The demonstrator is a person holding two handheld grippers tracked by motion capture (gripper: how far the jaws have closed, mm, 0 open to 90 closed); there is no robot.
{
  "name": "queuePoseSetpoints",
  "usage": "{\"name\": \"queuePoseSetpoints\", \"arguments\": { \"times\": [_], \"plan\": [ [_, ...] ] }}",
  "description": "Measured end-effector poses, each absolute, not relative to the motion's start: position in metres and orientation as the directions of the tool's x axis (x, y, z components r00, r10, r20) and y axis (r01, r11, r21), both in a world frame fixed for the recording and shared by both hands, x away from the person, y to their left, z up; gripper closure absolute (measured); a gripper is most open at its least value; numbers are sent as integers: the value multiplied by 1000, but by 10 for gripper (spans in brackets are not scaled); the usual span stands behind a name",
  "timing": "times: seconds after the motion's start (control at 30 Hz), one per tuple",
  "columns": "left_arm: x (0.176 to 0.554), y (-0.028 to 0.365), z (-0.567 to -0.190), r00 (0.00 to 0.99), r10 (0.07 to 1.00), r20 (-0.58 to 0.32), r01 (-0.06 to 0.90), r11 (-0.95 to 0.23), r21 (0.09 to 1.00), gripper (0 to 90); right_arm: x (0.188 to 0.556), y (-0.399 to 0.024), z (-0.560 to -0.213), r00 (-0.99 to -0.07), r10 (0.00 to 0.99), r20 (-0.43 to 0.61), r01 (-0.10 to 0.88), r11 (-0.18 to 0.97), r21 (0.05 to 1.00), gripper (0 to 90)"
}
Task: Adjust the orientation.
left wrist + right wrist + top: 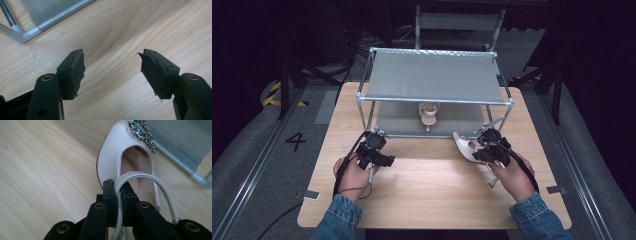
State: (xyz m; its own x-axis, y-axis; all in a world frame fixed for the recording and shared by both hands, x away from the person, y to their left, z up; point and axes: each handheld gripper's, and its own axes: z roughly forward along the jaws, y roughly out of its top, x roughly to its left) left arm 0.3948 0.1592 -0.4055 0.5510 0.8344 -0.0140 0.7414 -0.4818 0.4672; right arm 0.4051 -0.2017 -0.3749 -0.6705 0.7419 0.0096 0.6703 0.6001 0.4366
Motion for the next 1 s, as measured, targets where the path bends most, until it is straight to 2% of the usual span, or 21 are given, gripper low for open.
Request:
{"name": "queuePoseSetpoints", "arguments": {
  "times": [0.23,0.67,0.77,0.87,1.0],
  "plan": [
    [389,175,-403,515,857,-24,758,-442,479,360,431,-184,-366,-684,730,-19,649,620,441,857],
    [379,198,-403,473,881,-24,774,-402,489,363,482,-158,-379,-669,739,-72,646,627,435,856],
    [378,201,-403,468,883,-28,776,-396,491,363,484,-155,-382,-675,731,-103,629,642,439,856],
    [376,206,-403,459,888,-31,780,-385,492,363,484,-143,-388,-668,720,-190,592,668,451,857],
    [376,208,-403,452,892,-35,784,-378,492,363,484,-141,-393,-655,730,-196,580,652,488,857]
  ]
}}
